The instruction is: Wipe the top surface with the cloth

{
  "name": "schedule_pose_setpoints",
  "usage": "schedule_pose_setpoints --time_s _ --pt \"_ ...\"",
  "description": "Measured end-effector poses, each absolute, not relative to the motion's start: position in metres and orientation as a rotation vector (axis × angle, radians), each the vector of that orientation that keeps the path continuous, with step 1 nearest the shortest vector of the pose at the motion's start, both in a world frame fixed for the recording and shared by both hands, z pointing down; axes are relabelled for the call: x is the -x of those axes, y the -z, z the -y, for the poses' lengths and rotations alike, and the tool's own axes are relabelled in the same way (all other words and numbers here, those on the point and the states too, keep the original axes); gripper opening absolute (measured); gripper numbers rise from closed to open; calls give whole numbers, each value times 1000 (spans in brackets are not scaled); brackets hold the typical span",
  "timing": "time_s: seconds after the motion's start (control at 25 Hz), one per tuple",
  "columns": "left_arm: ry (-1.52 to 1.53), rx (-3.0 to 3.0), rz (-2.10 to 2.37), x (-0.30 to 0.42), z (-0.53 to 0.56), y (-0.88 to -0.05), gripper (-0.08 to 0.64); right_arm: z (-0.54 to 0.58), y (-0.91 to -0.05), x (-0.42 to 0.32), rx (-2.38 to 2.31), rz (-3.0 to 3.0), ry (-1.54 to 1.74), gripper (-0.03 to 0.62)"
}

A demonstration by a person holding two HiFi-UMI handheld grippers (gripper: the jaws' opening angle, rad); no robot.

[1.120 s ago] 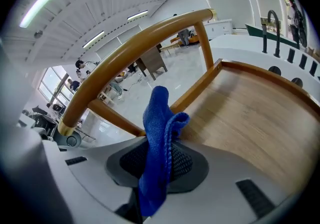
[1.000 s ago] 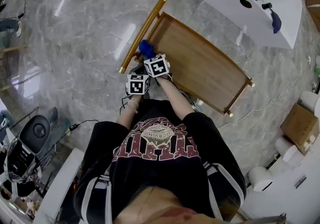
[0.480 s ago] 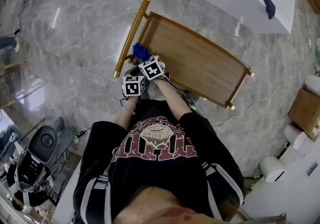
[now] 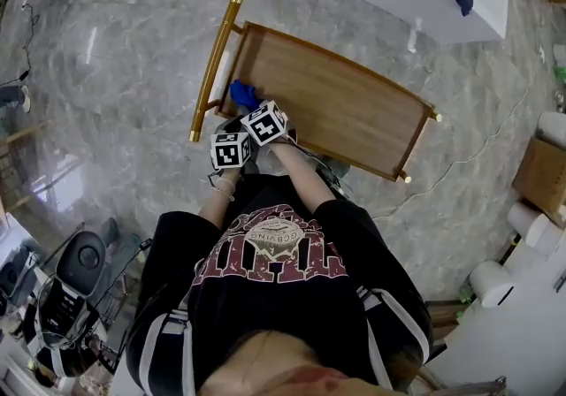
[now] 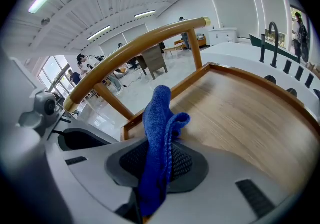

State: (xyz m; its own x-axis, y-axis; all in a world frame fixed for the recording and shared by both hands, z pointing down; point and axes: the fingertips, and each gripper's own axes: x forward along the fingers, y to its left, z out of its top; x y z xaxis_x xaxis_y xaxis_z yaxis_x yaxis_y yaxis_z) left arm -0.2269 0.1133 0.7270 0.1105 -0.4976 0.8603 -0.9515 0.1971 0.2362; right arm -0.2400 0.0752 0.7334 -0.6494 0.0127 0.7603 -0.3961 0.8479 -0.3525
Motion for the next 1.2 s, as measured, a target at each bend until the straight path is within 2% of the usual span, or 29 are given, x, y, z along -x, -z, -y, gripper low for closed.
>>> schedule_pose_setpoints --time_s 1.2 --pt "-740 -1529 1375 172 -88 -733 48 -49 -733 145 -498 2168 -752 87"
